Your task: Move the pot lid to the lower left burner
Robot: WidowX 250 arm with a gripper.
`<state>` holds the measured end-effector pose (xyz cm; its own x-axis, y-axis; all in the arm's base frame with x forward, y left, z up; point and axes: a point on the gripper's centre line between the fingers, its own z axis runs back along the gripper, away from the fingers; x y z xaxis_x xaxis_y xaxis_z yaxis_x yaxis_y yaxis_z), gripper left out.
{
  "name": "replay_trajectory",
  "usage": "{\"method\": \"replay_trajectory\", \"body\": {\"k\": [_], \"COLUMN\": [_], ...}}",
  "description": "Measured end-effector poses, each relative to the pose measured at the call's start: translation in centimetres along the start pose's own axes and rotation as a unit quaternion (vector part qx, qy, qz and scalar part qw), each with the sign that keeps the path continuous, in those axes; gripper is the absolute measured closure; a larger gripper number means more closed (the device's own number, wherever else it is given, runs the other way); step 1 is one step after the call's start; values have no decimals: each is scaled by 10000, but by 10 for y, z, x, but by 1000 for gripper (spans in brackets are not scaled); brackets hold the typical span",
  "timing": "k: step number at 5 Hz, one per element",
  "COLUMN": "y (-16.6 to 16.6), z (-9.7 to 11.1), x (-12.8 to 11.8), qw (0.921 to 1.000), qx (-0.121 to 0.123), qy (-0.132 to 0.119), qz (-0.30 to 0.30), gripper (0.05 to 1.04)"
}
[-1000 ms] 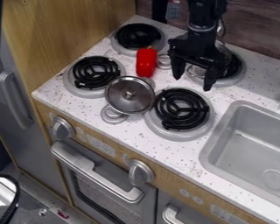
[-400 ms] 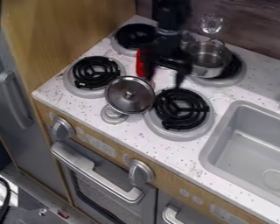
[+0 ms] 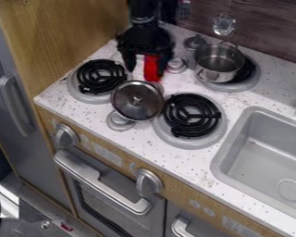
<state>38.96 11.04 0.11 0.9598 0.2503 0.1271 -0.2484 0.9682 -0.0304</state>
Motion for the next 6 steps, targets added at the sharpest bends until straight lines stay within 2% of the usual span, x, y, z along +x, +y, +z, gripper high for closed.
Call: {"method": "replay_trajectory", "body": {"k": [2, 3, 4, 6], "y": [8, 8, 12, 14], "z": [-10, -17, -24, -36], "x": [-9, -21, -31, -37], "qw": [9998, 9993, 9987, 9984], "qx": [27, 41, 159, 237], "qy": [199, 354, 449, 498], "qz": [-81, -110, -201, -110], "gripper": [85, 85, 85, 87]}}
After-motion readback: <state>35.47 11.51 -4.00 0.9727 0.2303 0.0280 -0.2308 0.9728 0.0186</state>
